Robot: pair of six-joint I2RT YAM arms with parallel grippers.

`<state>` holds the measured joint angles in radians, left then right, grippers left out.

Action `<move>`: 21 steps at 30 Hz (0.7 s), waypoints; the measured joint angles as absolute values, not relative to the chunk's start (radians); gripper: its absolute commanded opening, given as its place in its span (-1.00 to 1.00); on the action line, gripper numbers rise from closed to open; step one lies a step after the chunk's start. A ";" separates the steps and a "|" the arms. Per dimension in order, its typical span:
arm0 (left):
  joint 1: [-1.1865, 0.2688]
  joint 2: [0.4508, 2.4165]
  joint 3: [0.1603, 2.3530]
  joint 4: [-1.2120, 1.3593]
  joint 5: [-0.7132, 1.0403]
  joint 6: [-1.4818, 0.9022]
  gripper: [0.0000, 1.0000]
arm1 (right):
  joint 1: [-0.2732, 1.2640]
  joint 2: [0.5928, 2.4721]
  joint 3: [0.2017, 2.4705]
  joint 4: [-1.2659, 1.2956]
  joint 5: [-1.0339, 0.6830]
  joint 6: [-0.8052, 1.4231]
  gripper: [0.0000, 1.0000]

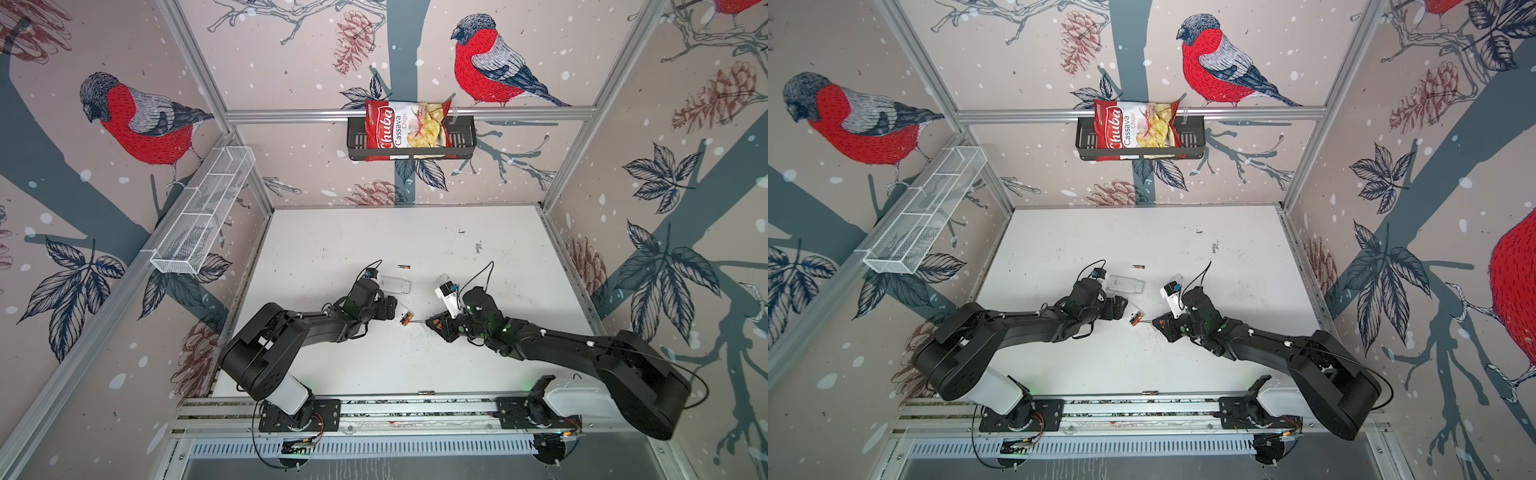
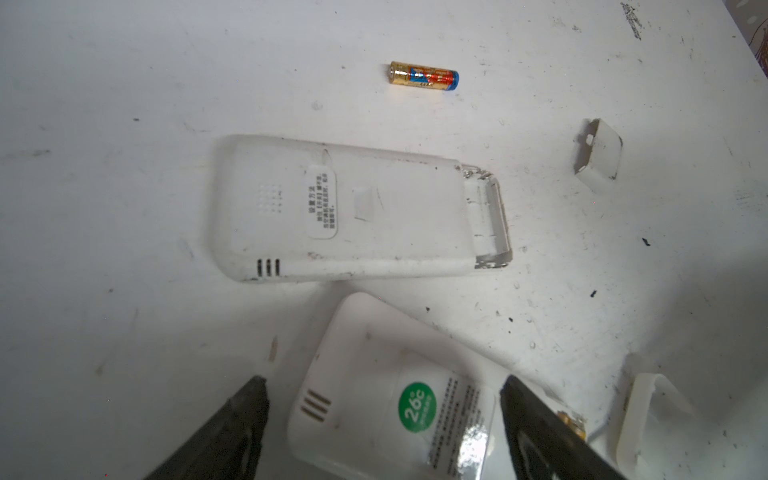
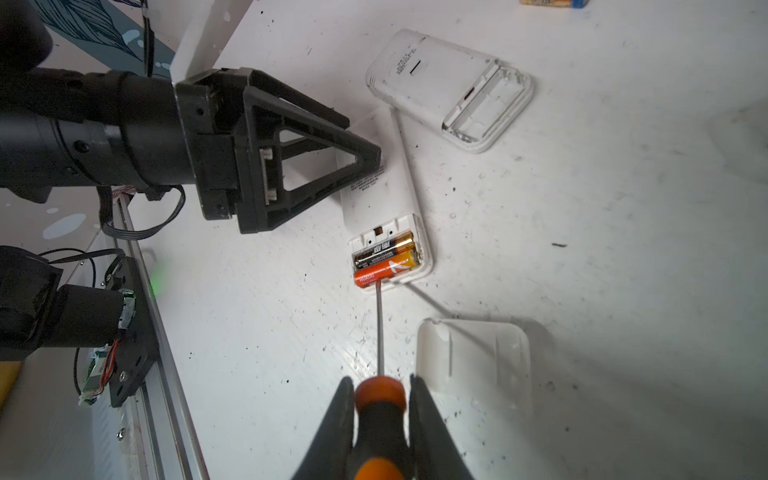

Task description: Unload the batteries from the remote control

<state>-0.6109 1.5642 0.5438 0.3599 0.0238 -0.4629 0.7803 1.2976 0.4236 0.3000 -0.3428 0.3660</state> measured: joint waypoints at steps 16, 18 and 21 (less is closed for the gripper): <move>-0.637 1.592 0.545 0.392 -0.010 -0.459 0.39 | 0.782 1.329 0.427 0.341 -0.340 0.370 -1.00; -0.640 1.599 0.544 0.401 -0.026 -0.457 0.29 | 0.782 1.329 0.426 0.353 -0.333 0.374 -1.00; -0.640 1.602 0.542 0.408 -0.034 -0.472 0.25 | 0.782 1.328 0.426 0.361 -0.323 0.387 -1.00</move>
<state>-0.6403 1.6016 0.5419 0.4080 -0.0338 -0.4717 0.7818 1.3281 0.4259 0.3614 -0.3233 0.3874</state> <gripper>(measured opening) 0.632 0.234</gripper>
